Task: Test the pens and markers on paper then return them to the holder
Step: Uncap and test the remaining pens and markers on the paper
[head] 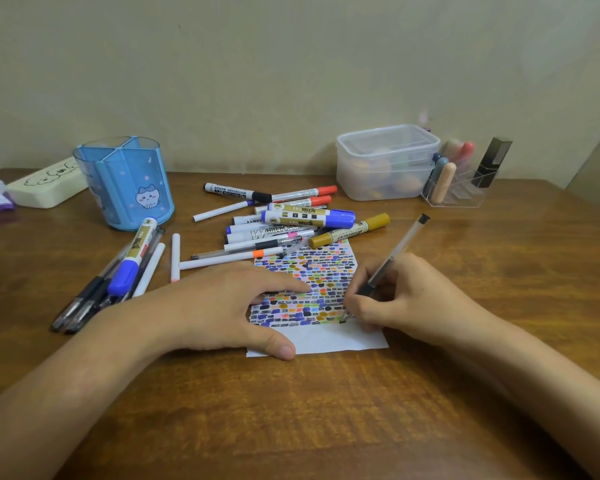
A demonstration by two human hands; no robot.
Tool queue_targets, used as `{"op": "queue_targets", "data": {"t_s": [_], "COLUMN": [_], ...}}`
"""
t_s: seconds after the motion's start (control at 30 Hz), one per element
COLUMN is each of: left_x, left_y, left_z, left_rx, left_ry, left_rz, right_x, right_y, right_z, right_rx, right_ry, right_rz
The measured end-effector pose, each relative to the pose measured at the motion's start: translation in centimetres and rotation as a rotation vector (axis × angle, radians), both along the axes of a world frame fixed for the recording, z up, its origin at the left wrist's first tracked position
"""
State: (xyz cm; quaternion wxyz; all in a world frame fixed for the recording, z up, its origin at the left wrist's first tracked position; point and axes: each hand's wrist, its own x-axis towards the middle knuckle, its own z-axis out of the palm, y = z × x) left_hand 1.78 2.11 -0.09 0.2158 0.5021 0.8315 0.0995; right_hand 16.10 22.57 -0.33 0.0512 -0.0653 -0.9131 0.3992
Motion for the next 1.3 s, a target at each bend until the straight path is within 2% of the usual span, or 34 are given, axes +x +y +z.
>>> {"op": "queue_targets", "data": {"t_s": [0.27, 0.47, 0.63, 0.77, 0.9, 1.13, 1.3], "left_x": [0.4, 0.1, 0.1, -0.1, -0.5, 0.1, 0.4], "left_y": [0.0, 0.2, 0.0, 0.1, 0.3, 0.6, 0.6], "left_z": [0.4, 0.0, 0.1, 0.2, -0.4, -0.7, -0.6], "left_rx": [-0.007, -0.011, 0.108, 0.116, 0.203, 0.367, 0.387], "left_ry": [-0.014, 0.067, -0.064, 0.066, 0.152, 0.163, 0.156], "left_rz": [0.012, -0.013, 0.118, 0.071, 0.06, 0.012, 0.014], "right_x": [0.1, 0.0, -0.1, -0.1, -0.1, 0.1, 0.2], "right_y": [0.0, 0.4, 0.6, 0.6, 0.2, -0.2, -0.4], "right_z": [0.1, -0.1, -0.4, -0.5, -0.4, -0.1, 0.3], "right_rx": [-0.022, -0.041, -0.14, -0.165, -0.268, -0.392, -0.503], "right_ry": [-0.005, -0.003, 0.053, 0.082, 0.074, 0.16, 0.202], "right_rz": [-0.003, -0.025, -0.004, -0.029, -0.065, -0.086, -0.068]}}
